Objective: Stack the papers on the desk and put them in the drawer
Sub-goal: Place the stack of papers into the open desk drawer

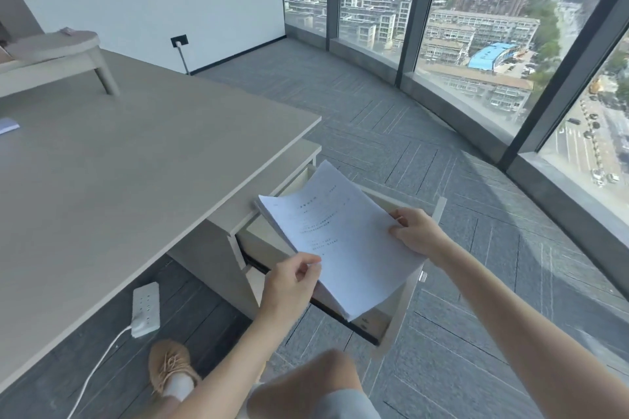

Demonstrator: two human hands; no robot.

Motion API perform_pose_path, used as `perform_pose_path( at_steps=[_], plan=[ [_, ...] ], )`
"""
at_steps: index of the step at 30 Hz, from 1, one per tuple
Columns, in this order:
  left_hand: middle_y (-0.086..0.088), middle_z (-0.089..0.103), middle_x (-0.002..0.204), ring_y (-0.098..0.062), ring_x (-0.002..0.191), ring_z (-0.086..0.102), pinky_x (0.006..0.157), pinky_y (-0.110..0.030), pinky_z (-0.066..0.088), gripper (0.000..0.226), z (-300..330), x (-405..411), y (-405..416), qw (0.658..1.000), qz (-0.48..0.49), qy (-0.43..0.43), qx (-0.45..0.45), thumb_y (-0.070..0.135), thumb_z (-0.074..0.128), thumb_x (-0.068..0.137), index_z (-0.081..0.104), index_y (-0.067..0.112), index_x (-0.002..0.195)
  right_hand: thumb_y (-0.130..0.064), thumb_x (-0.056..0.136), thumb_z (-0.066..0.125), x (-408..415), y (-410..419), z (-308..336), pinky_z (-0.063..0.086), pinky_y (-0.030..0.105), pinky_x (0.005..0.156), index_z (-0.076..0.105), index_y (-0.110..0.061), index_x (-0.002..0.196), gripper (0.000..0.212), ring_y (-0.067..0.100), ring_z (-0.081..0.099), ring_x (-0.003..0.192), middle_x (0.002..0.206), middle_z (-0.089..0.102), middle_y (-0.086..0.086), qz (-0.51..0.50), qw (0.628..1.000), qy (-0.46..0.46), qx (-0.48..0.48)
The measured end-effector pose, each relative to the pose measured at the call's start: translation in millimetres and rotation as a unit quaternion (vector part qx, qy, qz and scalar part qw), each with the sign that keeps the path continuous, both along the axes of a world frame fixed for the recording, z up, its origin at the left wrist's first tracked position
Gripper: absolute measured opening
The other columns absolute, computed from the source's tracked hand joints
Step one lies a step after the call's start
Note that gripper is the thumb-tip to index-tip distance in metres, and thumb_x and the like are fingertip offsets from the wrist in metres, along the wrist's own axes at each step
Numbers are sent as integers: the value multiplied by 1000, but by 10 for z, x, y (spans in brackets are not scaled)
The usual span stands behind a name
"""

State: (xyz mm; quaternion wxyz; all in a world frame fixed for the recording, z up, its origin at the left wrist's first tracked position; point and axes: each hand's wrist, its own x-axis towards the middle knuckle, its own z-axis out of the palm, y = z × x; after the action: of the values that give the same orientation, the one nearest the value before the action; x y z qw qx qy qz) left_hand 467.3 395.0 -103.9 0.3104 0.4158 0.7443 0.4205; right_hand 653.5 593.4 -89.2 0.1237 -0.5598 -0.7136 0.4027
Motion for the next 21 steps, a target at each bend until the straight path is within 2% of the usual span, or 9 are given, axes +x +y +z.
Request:
perform_pose_path(
  at_steps=[2,3,6,8,10,12,16,19,21],
  plan=[
    [16,73,103,-3,100,66,88,-12,48,28,-17,0,104,996,-62,56,-27,32,53,99,72,24,118,-10,86,64,-59,146,-41,54,36,90,74,-16,111,28,30,67,107,111,74,10,3,1000,-19,11],
    [11,72,112,-4,106,65,89,-9,46,32,-33,-9,156,992,-92,80,-37,31,50,101,70,21,125,-10,85,65,-88,220,-69,54,35,86,76,-17,108,26,30,68,105,109,75,9,5,1000,-25,14],
    [2,73,118,-13,110,67,94,-21,51,39,-48,-25,309,977,-159,130,-63,36,45,103,67,17,129,-11,86,68,-184,434,-154,49,27,73,75,-16,109,25,26,64,95,103,74,6,32,998,-51,19],
    [-4,76,95,-23,90,70,81,-34,56,39,-94,-42,427,965,-185,158,-92,41,41,101,72,18,103,-12,89,68,-263,553,-195,40,25,68,73,-13,113,25,23,56,92,98,65,5,59,994,-87,35],
    [-2,55,60,-28,64,53,61,-35,44,41,-176,-61,556,951,-206,194,-128,37,38,100,52,17,67,-13,89,69,-341,664,-252,38,25,73,72,-10,112,24,22,54,91,97,62,5,73,991,-106,47],
    [1,41,55,-28,62,43,59,-34,34,43,-218,-45,665,932,-226,236,-154,28,37,101,38,17,60,-12,86,70,-406,744,-311,39,26,75,72,-8,110,24,23,55,91,96,63,6,80,988,-118,54],
    [-11,61,73,-33,72,56,63,-33,38,42,-326,-37,856,911,-246,266,-196,28,35,102,56,4,74,-10,84,68,-509,860,-426,46,32,78,71,-8,109,25,28,62,98,96,65,8,99,981,-151,68],
    [-12,60,79,-31,76,56,65,-33,39,44,-408,-21,944,899,-268,274,-212,33,36,101,60,5,79,-9,84,65,-543,921,-512,52,39,86,69,-4,110,27,34,64,105,107,70,16,110,975,-175,77],
    [-16,64,87,-34,83,59,69,-34,39,46,-452,0,984,888,-272,298,-221,38,37,101,65,4,89,-10,85,63,-552,953,-575,51,38,79,68,-4,109,25,35,63,101,106,68,16,128,969,-194,83]
  ],
)
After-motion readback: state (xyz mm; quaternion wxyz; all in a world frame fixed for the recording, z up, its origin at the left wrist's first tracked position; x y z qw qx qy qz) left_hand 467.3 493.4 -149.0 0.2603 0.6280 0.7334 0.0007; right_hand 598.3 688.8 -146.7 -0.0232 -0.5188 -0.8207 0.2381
